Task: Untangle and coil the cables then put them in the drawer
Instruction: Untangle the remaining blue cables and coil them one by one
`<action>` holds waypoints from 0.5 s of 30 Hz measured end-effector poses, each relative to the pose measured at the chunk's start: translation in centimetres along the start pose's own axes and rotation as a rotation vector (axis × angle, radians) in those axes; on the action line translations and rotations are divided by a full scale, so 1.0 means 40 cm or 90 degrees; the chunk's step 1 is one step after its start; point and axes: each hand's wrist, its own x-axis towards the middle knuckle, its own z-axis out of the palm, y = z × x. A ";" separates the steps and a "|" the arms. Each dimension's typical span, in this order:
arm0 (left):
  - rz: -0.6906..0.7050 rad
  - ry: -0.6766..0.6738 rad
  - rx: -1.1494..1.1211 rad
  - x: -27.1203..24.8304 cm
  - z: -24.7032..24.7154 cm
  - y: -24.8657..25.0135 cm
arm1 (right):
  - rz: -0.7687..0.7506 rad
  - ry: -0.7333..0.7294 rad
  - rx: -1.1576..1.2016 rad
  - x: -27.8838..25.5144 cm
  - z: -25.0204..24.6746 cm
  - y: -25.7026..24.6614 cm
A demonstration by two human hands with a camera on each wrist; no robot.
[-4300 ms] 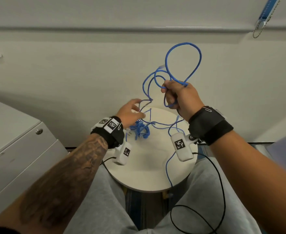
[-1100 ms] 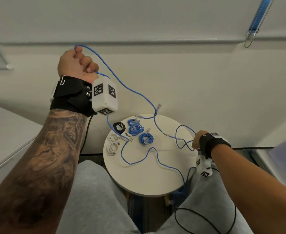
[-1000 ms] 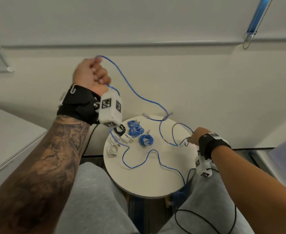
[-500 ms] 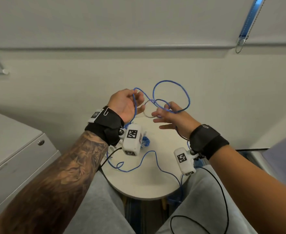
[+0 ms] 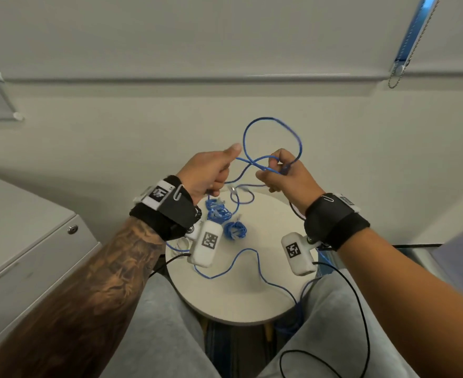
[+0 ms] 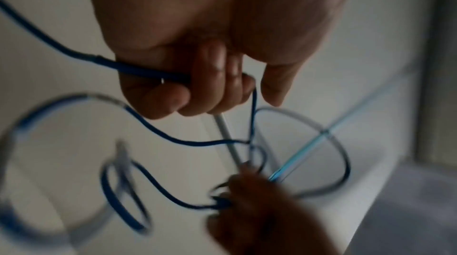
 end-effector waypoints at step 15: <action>0.104 0.008 -0.038 0.010 0.044 -0.095 | 0.021 0.016 0.001 -0.026 -0.021 -0.033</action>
